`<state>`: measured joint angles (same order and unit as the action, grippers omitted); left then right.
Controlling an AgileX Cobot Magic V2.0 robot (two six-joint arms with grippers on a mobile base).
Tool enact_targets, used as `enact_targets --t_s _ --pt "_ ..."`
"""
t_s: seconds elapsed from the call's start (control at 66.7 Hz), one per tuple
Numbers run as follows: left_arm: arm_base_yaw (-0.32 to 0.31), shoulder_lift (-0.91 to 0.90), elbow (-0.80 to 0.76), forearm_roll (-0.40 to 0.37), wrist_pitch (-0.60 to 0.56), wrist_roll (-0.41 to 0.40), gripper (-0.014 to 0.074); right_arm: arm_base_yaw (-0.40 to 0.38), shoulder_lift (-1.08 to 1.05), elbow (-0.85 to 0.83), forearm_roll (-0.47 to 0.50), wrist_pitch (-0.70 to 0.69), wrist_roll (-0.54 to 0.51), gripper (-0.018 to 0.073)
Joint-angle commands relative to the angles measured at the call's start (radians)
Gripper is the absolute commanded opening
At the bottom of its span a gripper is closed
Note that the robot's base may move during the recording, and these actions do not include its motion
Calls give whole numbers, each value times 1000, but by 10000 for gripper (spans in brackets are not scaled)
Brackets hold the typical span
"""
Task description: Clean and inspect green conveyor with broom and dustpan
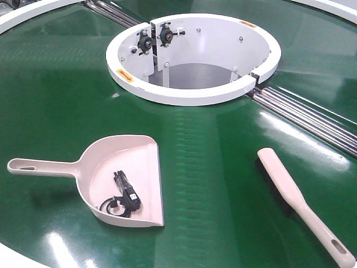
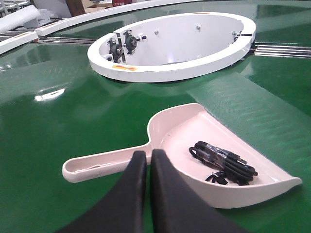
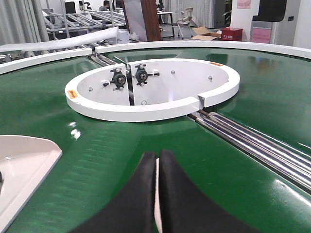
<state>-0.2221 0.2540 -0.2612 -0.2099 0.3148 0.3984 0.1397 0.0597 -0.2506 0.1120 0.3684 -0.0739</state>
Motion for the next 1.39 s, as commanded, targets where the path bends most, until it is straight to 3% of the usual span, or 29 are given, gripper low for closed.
enact_targets --t_s 0.0,0.375,0.45,0.495,0.584,0.629,0.674,0.794,0.839,1.379 --pt "-4 9 -25 -11 -76 -9 -8 -4 12 -26 4 -67 -2 -10" --pt "-4 6 -17 -10 -78 -9 -7 -4 12 -26 4 -67 -2 -10" --pt "-1 -5 3 20 -84 -21 -7 -4 12 -26 4 -67 -2 -10" --pt "11 -22 34 79 -121 -116 -7 -4 12 -26 4 -67 -2 -10" --pt "48 -78 119 261 -212 -404 -7 -4 12 -26 4 -62 -2 -10" --pt "60 -105 164 316 -246 -493 -7 -4 12 -26 4 -63 -2 -10" --pt "71 -132 215 330 -274 -531 -7 -4 12 -26 4 -63 -2 -10" --pt "99 -216 324 276 -331 -532 -7 -4 12 -26 4 -63 -2 -10" --pt "107 -245 321 269 -273 -532 -7 -4 12 -26 4 -63 -2 -10" --pt "189 -282 320 269 -253 -532 -7 -4 12 -26 4 -63 -2 -10"
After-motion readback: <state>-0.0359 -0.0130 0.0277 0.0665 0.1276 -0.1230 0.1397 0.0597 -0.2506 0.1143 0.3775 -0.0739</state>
